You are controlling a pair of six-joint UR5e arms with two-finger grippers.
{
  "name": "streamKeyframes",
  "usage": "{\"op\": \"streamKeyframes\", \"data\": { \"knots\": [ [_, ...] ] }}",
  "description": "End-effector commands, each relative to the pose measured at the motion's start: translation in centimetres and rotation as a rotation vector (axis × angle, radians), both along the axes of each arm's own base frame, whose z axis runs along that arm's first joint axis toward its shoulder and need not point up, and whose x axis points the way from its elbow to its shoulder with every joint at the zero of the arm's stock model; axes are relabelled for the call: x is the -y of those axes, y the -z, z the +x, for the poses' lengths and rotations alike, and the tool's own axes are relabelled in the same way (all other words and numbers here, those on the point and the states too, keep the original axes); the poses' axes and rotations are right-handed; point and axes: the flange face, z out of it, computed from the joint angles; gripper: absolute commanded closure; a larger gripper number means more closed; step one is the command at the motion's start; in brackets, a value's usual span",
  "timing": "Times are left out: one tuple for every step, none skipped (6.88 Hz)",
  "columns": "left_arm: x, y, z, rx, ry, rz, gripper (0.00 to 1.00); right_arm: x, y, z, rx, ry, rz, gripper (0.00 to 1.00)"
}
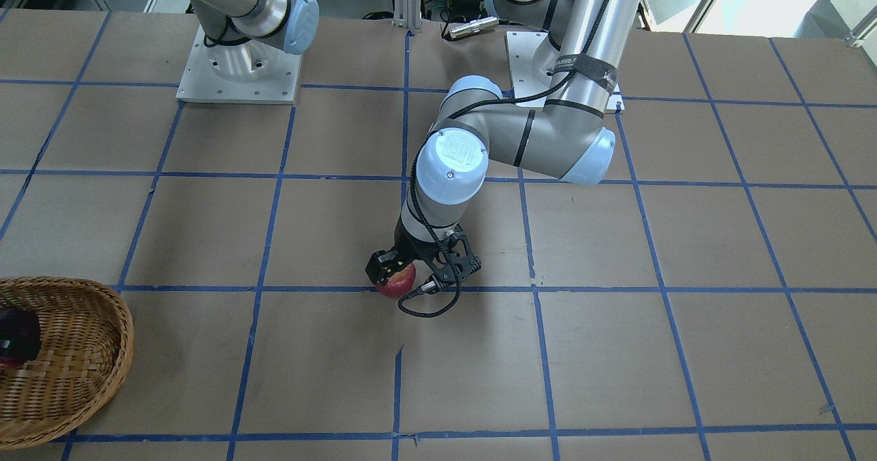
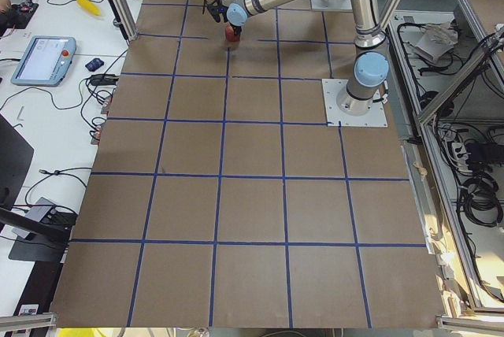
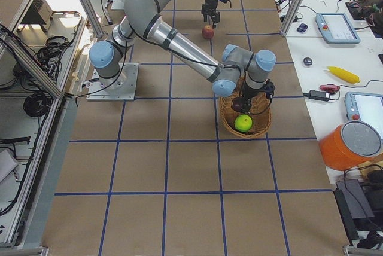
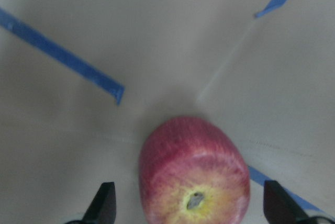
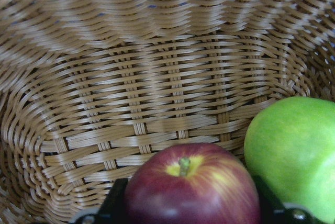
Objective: Put all apples into basket
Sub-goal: 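Carry the red apple into the basket with right while left carries second apple to center, then open the right gripper in the basket while left releases its apple and lifts away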
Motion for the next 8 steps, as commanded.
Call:
{"op": "streamKeyframes", "data": {
  "knots": [
    [0.5, -5.7, 5.2, 0.023, 0.142, -0.018, 0.00, 0.1, -0.1, 0.0, 0.002, 0.001, -0.006, 0.00],
    [-0.2, -8.8, 8.1, 0.045, 0.220, -0.015, 0.00, 0.2, -0.5, 0.2, 0.001, -0.002, -0.007, 0.00],
    [-1.4, -12.2, 10.5, 0.046, 0.312, -0.024, 0.00, 0.1, -1.9, 0.9, -0.004, -0.011, -0.021, 0.00],
    [-3.0, -15.2, 12.0, 0.059, 0.437, -0.047, 0.00, -0.5, -4.6, 2.2, 0.002, -0.023, -0.021, 0.00],
    [-4.5, -17.3, 13.0, 0.078, 0.557, -0.048, 0.00, -1.0, -8.4, 8.1, 0.025, -0.077, -0.023, 0.00],
    [-5.1, -19.6, 14.4, 0.128, 0.647, -0.040, 0.00, -1.9, -11.6, 15.3, 0.029, -0.137, -0.016, 0.00],
    [-5.2, -22.0, 15.0, 0.124, 0.650, -0.026, 0.00, -2.6, -12.2, 23.4, 0.051, -0.142, -0.001, 0.00],
    [-3.6, -23.0, 14.7, 0.118, 0.654, -0.016, 0.00, -3.5, -11.9, 31.5, 0.086, -0.141, -0.001, 0.00]
  ]
}}
